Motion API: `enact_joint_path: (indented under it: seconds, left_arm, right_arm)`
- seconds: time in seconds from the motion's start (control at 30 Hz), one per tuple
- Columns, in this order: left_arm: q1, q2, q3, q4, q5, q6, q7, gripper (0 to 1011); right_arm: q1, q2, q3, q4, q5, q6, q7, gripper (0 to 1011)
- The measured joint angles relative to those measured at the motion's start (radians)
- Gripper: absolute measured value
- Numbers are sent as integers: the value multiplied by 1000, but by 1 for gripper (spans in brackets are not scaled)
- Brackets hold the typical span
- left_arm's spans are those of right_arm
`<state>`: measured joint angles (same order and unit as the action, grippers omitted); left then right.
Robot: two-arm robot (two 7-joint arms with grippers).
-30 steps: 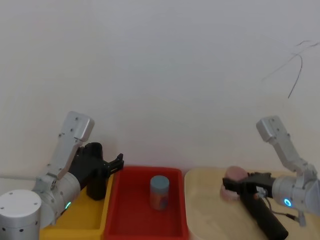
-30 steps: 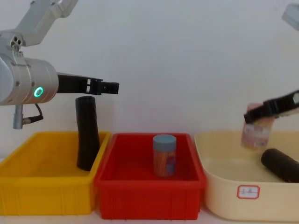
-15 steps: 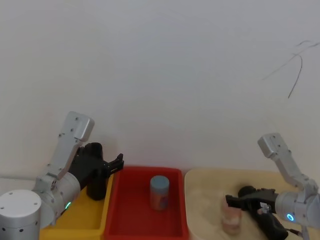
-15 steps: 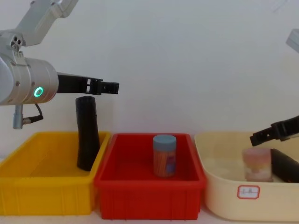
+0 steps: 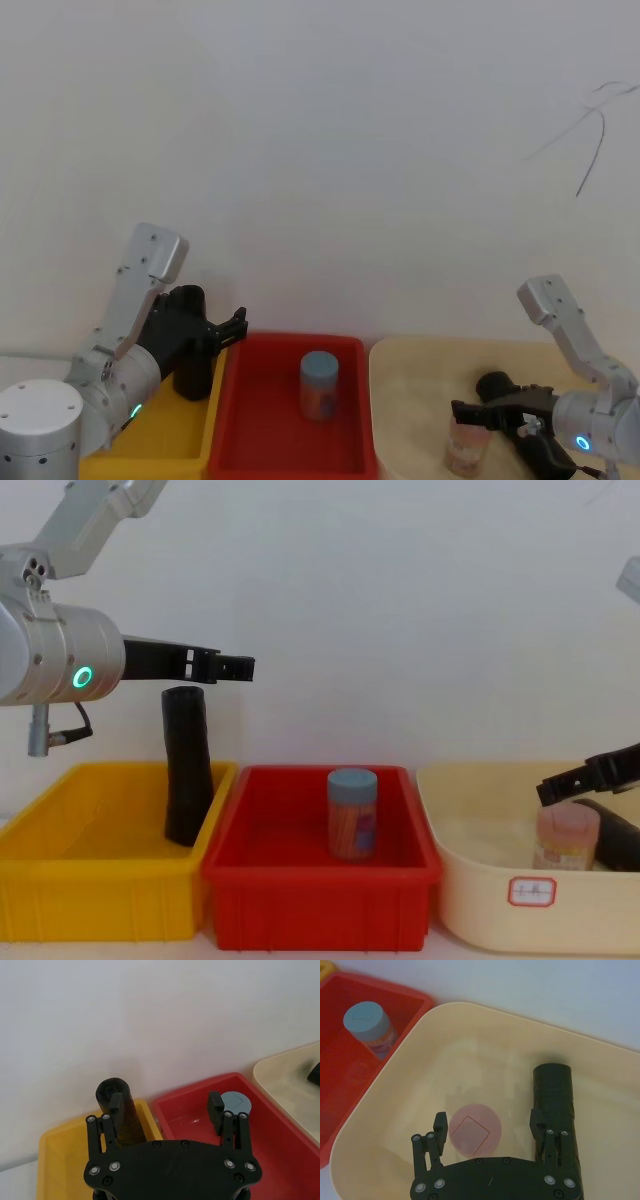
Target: Pick up the garbage bag with the one hand and transfer it to the other hand.
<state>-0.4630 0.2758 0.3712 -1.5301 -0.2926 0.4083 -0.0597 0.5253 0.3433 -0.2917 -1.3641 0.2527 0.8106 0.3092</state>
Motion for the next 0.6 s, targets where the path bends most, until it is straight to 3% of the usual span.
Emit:
enact_joint_path:
  seconds: [0.6]
  left_arm:
    - [0,0,0,0,0,0,0,1001]
  right_arm:
    - [-49,-25,46,-88,-29,-102,-75,1001]
